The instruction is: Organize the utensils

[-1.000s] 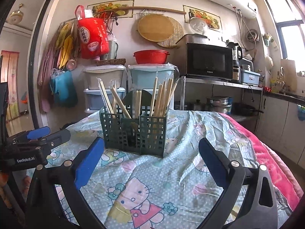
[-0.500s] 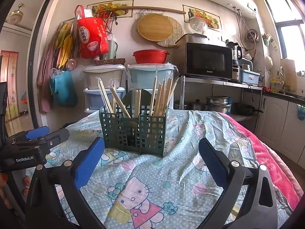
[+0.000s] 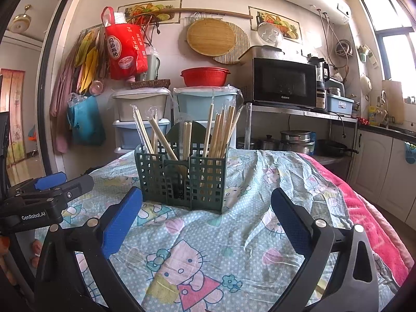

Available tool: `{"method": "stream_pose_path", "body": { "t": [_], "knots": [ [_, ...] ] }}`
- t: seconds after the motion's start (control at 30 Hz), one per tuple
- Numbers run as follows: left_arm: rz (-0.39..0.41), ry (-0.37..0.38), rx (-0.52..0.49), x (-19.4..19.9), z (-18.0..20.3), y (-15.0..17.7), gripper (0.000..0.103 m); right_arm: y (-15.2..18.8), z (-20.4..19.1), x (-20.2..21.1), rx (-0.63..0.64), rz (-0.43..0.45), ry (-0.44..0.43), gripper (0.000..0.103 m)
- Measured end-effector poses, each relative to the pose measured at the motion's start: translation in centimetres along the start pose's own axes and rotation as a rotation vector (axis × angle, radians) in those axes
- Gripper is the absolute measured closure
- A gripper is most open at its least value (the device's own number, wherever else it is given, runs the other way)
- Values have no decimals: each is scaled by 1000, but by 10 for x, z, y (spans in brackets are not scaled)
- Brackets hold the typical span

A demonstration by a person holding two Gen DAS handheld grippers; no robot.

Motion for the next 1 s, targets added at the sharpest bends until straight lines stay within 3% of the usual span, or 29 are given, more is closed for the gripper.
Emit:
{"method": "stream_pose_path", "body": {
  "t": [1.0],
  "knots": [
    [-19,-11,34,2,-4,1,10,0,9,0,-37,-18,-2,7]
  ]
}}
Point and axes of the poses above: each gripper's, at about its wrist camera, not at the fingertips, and x roughly against the way its jaws point, z to its right, y to its underside, the point moved 8 cm from there along -x, roughly the way its jaws point, and after that the axes turned 12 degrees about -z, right-handed, at the moved point
